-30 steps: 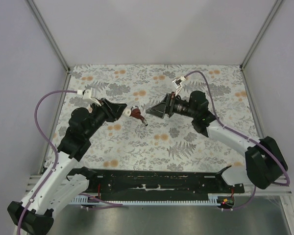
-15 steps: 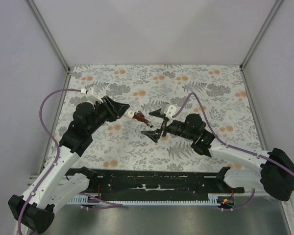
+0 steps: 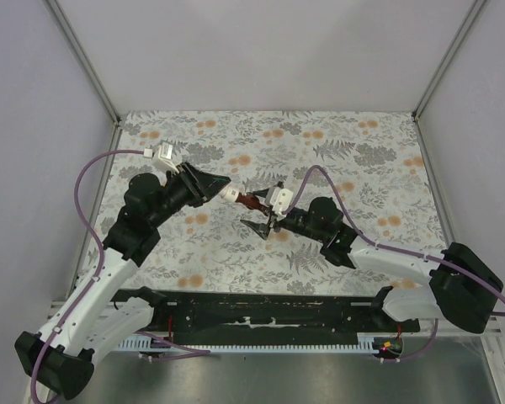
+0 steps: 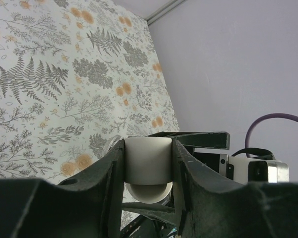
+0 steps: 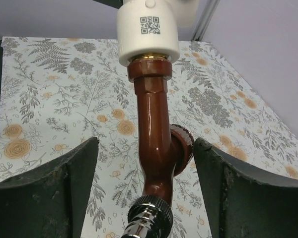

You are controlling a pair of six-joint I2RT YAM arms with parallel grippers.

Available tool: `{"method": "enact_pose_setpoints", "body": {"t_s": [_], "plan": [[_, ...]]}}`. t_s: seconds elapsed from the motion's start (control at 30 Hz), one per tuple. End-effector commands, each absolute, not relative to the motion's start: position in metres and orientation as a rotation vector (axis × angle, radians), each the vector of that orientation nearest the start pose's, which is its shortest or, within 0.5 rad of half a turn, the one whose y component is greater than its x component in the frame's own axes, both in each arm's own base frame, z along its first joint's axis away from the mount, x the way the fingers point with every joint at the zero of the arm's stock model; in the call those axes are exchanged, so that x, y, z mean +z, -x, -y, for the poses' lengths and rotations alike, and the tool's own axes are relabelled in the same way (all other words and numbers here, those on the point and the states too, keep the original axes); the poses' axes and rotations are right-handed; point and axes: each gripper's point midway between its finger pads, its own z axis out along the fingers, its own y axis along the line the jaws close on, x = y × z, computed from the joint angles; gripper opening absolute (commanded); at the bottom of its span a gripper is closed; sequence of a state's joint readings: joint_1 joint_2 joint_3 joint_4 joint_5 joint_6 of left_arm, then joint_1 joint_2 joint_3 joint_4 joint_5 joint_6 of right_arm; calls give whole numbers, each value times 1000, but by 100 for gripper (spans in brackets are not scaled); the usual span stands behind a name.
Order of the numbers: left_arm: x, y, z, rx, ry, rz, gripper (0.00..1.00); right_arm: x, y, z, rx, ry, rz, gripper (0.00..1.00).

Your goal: Install the water faucets

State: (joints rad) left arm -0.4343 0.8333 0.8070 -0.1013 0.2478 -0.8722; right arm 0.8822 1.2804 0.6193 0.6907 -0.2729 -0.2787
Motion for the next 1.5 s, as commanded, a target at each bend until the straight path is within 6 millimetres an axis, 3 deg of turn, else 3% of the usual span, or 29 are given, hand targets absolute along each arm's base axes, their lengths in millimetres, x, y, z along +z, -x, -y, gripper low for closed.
{"method": "enact_pose_setpoints", "body": {"t_s": [0.0, 0.27, 0.33, 0.43, 0.57, 0.7, 0.77, 0.9, 0.93, 1.1, 1.37, 1.4, 1.43, 1.47], "plan": [[353, -253, 210, -1262, 127, -1698, 2, 258, -243, -355, 699, 986, -1123, 81], [374, -242, 215, -1213, -145, -1518, 2, 259, -230, -360, 875, 983, -1216, 43], [379, -237, 214, -1162, -232, -1466, 2, 261, -228, -358, 969, 964, -1249, 30], [387, -223, 214, -1096, -402, -1359, 2, 273, -226, -352, 1182, 894, -1287, 2], [396, -204, 220, -1093, -562, -1241, 2, 295, -222, -348, 1514, 840, -1316, 0], [401, -196, 227, -1135, -630, -1200, 2, 318, -212, -353, 1841, 840, -1293, 0], [401, -195, 230, -1154, -645, -1192, 2, 330, -214, -350, 2030, 756, -1310, 0], [398, -199, 232, -1159, -641, -1191, 2, 325, -220, -355, 2117, 757, -1402, 0], [397, -199, 232, -1160, -638, -1192, 2, 327, -220, -354, 2114, 758, -1398, 3], [390, -214, 224, -1114, -535, -1248, 2, 328, -232, -349, 2068, 732, -1382, 38], [377, -242, 195, -968, -283, -1390, 2, 321, -248, -336, 1946, 713, -1413, 75], [375, -243, 193, -958, -263, -1402, 2, 319, -250, -336, 1914, 715, -1429, 83], [375, -244, 190, -949, -242, -1408, 2, 318, -251, -336, 1880, 719, -1438, 98], [373, -246, 187, -939, -215, -1422, 2, 314, -255, -335, 1834, 716, -1455, 98]]}}
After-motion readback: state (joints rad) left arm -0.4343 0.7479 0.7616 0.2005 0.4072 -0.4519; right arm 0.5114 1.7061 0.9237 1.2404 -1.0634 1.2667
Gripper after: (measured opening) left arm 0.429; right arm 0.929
